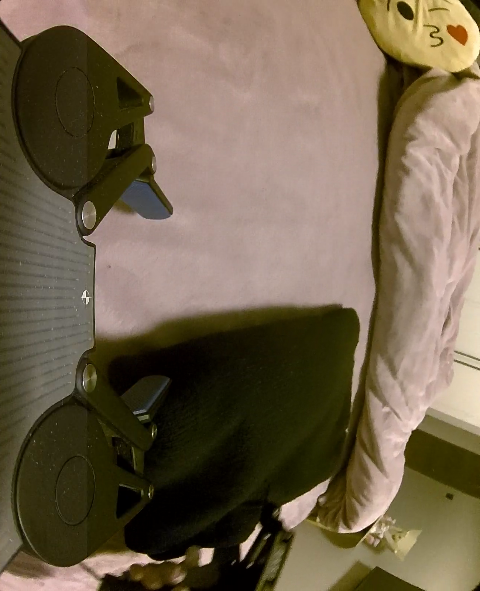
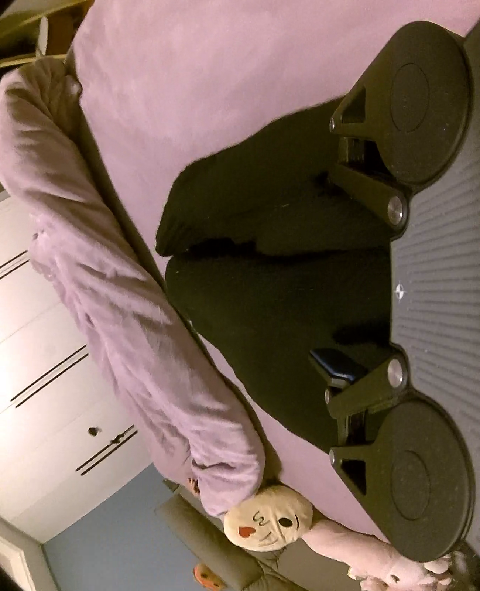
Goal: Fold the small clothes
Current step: 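Press and tuck the folded sweater bundle with the right gripper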
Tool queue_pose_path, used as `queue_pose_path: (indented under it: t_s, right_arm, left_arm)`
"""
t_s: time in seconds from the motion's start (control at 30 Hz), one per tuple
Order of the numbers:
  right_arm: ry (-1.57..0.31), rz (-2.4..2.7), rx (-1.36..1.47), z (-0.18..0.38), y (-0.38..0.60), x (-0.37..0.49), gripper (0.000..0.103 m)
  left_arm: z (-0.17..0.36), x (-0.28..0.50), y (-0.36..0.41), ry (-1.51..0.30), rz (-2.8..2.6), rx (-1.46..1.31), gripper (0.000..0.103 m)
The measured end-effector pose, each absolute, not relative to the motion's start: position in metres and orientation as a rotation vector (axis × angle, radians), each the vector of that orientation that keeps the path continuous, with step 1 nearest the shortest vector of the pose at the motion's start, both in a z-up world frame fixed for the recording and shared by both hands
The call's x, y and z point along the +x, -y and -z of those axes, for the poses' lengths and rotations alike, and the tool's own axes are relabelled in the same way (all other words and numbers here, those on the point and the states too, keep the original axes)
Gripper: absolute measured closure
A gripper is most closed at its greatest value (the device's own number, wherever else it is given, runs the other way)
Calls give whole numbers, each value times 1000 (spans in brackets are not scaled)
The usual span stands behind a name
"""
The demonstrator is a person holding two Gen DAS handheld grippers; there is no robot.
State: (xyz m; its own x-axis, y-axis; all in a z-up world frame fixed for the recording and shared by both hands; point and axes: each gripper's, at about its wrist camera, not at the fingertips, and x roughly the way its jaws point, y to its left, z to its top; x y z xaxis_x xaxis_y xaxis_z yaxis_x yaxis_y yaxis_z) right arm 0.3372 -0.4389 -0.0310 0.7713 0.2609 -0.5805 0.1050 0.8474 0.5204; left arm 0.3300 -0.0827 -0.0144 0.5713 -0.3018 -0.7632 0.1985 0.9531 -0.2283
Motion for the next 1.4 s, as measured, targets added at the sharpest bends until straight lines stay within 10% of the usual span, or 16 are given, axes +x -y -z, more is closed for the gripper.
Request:
queue_pose_path:
  t_s: [0.07,0.17,0.37,0.73,0.87,1.4]
  right_arm:
    - [-709,-88,596,37,441,353,33]
    - [-701,-73,553,38,437,365,67]
    - [-573,-14,106,2,389,352,81]
    - [-586,277,-542,63,368,367,73]
    - [-539,214,-289,21,390,348,49]
    - [-482,137,661,49,443,181,48]
  left_arm:
    - [14,331,84,-917,299,-111,8]
    - [14,330,87,-912,301,-81,8]
    - [9,327,94,-895,298,-35,8]
    - [8,324,112,-920,358,-13,7]
    - [3,321,99,-896,344,-4,7]
    - [6,332,111,-938,387,-194,7]
